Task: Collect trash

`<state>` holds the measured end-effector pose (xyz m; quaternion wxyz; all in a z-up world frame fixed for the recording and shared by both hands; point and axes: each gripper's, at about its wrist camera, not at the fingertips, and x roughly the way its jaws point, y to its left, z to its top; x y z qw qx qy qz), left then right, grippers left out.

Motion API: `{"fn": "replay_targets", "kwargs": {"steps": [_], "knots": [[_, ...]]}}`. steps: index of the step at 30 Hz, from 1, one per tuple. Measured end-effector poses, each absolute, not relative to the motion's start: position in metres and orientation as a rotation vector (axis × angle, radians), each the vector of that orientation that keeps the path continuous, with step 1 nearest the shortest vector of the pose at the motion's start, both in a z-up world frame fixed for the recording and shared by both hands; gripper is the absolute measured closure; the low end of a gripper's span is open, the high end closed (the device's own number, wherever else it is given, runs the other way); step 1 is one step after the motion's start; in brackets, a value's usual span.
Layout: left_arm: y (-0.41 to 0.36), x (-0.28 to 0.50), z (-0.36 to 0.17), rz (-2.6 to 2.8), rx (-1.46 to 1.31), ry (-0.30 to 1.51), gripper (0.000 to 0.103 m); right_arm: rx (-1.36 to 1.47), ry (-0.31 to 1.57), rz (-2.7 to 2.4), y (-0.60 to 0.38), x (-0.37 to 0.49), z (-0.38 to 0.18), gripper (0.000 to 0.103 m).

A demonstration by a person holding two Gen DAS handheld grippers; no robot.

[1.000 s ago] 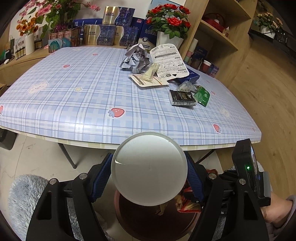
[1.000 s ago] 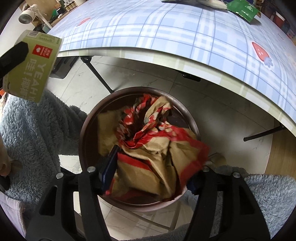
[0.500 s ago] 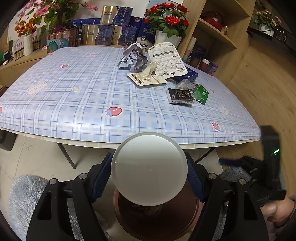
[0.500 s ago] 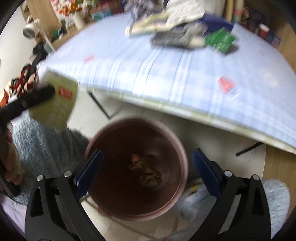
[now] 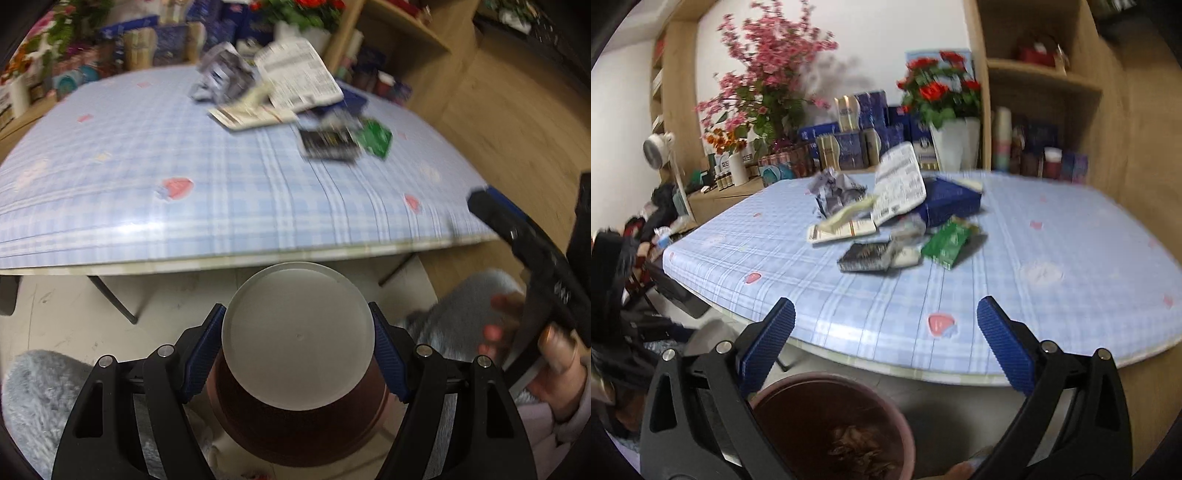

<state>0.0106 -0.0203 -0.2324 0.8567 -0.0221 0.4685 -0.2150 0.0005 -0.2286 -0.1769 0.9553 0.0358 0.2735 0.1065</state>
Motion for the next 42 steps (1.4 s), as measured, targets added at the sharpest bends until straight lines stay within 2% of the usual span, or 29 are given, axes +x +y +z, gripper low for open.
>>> {"fn": "replay_targets", "kwargs": {"steps": [12,14,16,30,42], "knots": [[-0.039,0.022,-0.264,-0.496,-0.001,1.124,0.029,0.063,0.622,0.189,-0.221,0.001,-0.194,0.006],[-0.038,0.021,-0.263,-0.507,-0.021,1.119,0.016,0.07,0.622,0.187,-0.222,0.0,-0.194,0.006],[-0.036,0.02,-0.26,-0.501,-0.026,1.098,0.012,0.076,0.623,0.183,-0.224,0.0,-0.194,0.006],[-0.004,0.021,-0.237,-0.372,-0.13,0.987,0.011,0.074,0.633,0.16,-0.224,-0.001,-0.195,0.006],[-0.013,0.046,-0.204,-0.376,-0.113,0.926,0.011,0.182,0.697,0.079,-0.258,0.023,-0.183,0.006]]}}
